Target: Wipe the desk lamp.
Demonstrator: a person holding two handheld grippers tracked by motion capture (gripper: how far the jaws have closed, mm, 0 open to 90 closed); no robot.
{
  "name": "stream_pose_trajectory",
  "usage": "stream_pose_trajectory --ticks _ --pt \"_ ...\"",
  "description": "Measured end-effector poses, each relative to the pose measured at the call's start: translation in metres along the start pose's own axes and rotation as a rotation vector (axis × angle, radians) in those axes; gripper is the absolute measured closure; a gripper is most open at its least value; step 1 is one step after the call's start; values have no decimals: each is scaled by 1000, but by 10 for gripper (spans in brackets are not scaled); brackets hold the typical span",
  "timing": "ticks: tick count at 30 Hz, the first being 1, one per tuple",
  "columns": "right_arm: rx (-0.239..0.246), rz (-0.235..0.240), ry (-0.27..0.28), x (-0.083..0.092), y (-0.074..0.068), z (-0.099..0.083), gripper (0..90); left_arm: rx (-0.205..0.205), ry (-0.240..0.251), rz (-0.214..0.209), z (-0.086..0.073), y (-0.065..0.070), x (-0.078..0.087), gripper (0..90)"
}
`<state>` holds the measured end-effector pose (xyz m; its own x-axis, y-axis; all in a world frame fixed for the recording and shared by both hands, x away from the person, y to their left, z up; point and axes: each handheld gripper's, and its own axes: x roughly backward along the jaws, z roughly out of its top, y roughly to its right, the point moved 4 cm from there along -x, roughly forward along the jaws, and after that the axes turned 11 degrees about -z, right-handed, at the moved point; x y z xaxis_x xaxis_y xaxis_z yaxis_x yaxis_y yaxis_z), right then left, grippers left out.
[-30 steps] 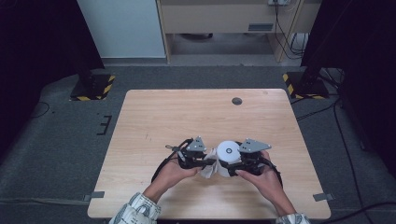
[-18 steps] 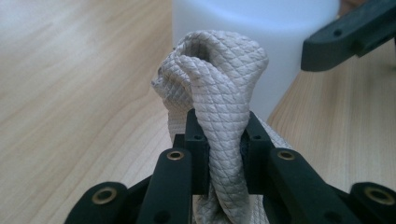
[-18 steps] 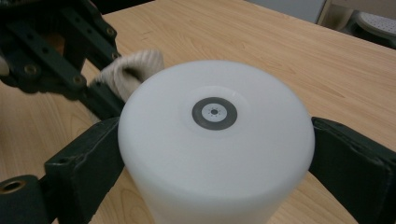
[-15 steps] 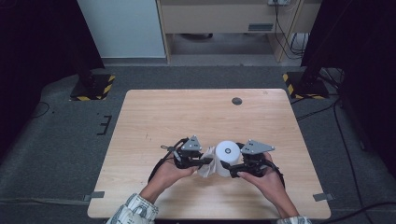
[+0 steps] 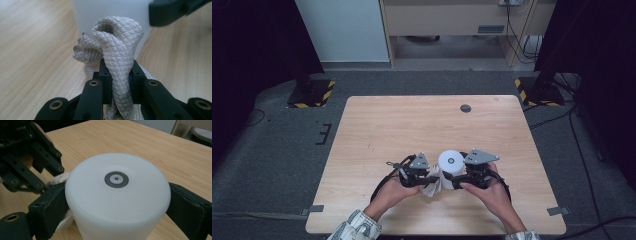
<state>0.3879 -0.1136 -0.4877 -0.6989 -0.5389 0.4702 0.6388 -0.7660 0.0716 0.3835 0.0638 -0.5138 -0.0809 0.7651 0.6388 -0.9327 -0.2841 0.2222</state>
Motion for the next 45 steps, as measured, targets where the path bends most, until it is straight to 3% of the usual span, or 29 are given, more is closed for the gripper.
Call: stream_pose_trajectory --ticks 5,10,13,15,19,26,30,37,39,45 --pt "3 4 -8 0 -1 0 93 7 25 28 1 0 7 766" --pt "10 9 -20 0 -10 2 93 12 105 29 3 15 26 766" --pt "18 13 -21 0 -15 2 93 12 66 32 -6 21 17 765" --pt "15 10 -21 0 -15 2 93 17 31 41 -11 17 9 765" --pt "9 9 -24 2 -14 1 94 48 11 52 -19 8 3 765" --pt "-33 27 27 15 -10 19 89 42 59 52 -11 12 14 765" --pt "-34 11 66 21 -3 34 220 49 69 50 -11 11 15 765" --pt "-48 15 5 2 5 29 255 54 85 33 -12 10 16 765" --pt "-84 45 9 -1 7 25 254 57 100 27 -10 11 18 765" --pt "-106 88 23 -2 2 23 253 34 151 14 5 25 29 765"
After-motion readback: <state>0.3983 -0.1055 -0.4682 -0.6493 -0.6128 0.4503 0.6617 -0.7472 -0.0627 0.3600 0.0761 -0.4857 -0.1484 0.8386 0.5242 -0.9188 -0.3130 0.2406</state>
